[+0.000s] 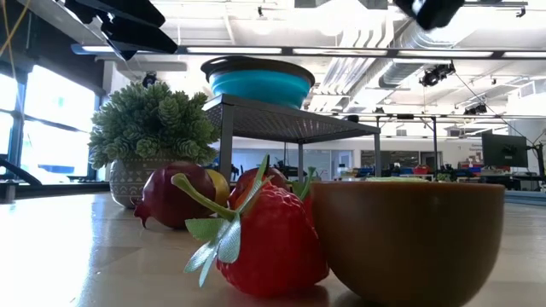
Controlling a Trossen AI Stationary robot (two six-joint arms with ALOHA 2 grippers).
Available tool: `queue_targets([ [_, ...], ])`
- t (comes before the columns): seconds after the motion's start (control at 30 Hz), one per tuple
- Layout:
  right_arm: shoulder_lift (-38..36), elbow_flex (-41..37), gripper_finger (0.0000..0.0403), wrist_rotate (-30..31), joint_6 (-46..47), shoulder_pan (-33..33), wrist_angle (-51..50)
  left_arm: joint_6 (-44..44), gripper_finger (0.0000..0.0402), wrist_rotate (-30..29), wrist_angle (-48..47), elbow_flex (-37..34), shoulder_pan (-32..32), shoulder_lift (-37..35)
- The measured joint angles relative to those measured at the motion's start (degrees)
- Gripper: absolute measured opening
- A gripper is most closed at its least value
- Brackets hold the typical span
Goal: Pick & Place Fruit
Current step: Put the strawberry into the blue strainer bowl on the shelf
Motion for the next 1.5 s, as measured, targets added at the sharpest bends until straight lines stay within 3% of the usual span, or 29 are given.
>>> queue_targets([
  [0.57,17.9,0.3,0.0002,-2.5,3.2,0.4,18.4,0.2,0.0218,0.0,-0.5,0.0,0.0,0.0],
  [0.73,20.4,4.7,0.0002,-5.1,2.3,0.4,14.3,0.2,0.0218,0.0,-0.5,0.0,0.0,0.0],
  [0.93,23.3,12.2,0.0002,-5.2,-0.4,0.4,0.3,0.2,0.0218,0.0,-0.6,0.0,0.0,0.0],
  [1.3,23.4,12.5,0.0006,-5.4,0.6,-0.5,-4.0,0.0,0.0218,0.0,-1.0,0.0,0.0,0.0],
  [1.5,23.4,12.5,0.0073,-5.3,1.1,-1.3,-4.5,0.0,0.0218,-0.1,-1.4,0.0,0.0,0.0],
])
